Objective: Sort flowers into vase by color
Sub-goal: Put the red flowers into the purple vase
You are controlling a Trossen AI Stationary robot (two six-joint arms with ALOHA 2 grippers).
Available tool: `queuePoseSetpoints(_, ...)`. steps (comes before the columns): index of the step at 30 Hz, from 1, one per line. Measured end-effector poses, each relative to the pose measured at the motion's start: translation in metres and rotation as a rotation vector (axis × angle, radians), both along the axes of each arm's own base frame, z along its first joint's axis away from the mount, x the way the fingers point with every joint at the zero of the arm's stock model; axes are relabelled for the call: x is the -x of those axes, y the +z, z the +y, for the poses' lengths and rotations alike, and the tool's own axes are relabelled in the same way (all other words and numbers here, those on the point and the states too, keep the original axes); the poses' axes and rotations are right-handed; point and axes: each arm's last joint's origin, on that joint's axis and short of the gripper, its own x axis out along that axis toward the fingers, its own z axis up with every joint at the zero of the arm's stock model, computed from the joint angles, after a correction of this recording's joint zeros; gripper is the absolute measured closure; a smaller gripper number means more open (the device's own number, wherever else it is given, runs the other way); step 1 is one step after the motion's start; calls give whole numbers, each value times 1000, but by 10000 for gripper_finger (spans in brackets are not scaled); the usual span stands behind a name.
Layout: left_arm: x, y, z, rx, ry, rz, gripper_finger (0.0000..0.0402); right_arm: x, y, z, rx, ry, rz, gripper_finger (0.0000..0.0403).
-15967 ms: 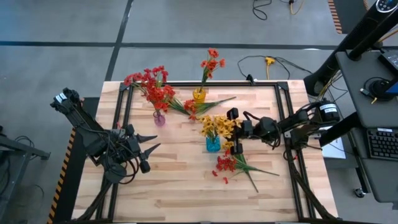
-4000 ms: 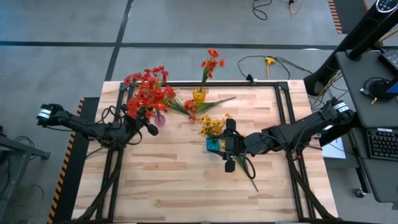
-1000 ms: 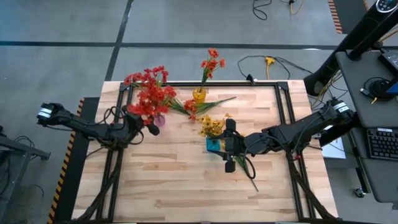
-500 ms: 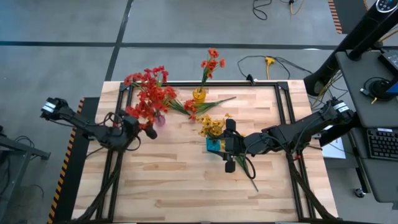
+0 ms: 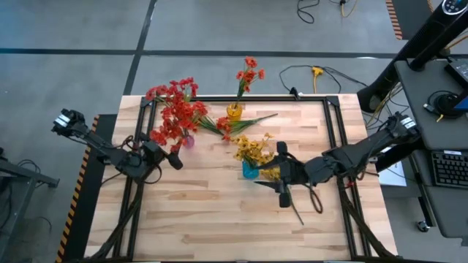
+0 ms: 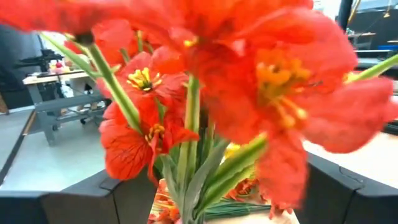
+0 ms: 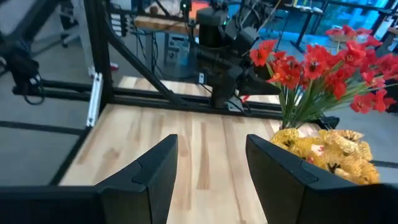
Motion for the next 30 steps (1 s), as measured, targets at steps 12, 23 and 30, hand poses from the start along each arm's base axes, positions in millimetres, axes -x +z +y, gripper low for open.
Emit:
queuePoseSetpoints(12, 7, 0, -13, 3, -54, -11, 112, 15, 32, -17, 8, -174, -27, 220)
queuePoseSetpoints(23, 10, 0, -18, -16, -96, 13, 113, 26, 80, -79, 68, -386, 63, 220)
queuePoseSetpoints(30, 15, -1, -26, -36, -168, 35, 113, 41, 82, -130, 117, -571, 167, 220)
